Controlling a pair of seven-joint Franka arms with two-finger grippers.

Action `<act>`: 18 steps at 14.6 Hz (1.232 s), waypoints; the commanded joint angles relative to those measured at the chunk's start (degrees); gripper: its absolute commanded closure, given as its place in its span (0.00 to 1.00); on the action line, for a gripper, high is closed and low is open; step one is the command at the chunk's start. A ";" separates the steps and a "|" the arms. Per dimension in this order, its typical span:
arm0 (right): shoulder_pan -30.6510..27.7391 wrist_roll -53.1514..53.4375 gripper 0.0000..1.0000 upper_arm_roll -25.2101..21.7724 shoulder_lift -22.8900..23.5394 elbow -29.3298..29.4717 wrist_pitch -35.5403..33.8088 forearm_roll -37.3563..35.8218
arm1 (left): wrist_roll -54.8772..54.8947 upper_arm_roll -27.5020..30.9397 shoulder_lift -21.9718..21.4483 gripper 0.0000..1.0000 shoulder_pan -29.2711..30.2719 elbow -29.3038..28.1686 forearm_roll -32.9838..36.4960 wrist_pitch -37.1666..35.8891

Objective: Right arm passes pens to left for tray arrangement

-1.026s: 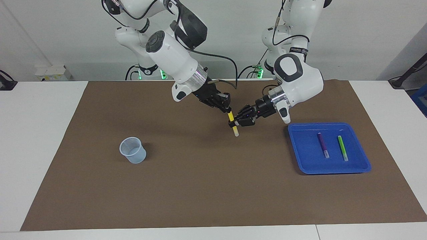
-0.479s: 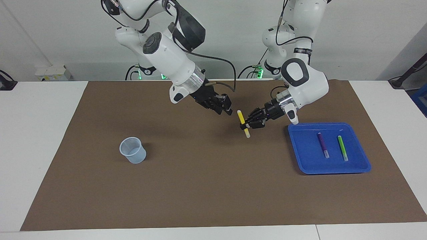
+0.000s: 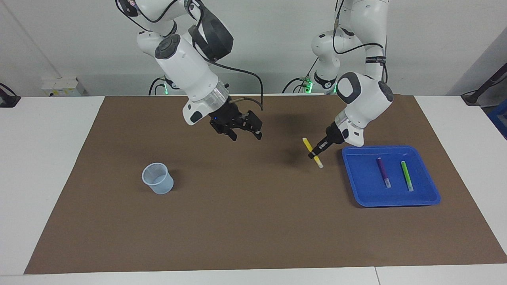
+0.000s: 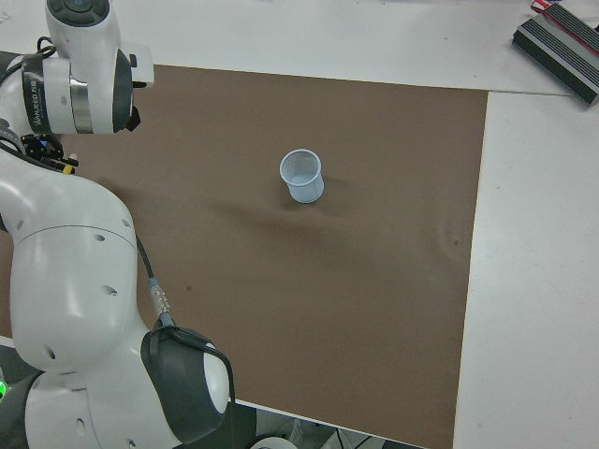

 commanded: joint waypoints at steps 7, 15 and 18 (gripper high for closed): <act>-7.49 -15.03 0.00 0.33 -3.65 0.37 -9.15 -18.18 | 18.83 0.30 5.45 1.00 6.96 6.78 23.42 -0.23; -10.65 -22.23 0.00 0.24 -3.73 2.83 -16.10 -27.68 | 22.63 2.67 12.22 1.00 7.14 11.01 33.00 2.13; -13.64 -28.81 0.00 0.16 -3.82 2.92 -16.72 -30.32 | 23.95 3.64 13.46 1.00 7.14 9.96 33.09 4.86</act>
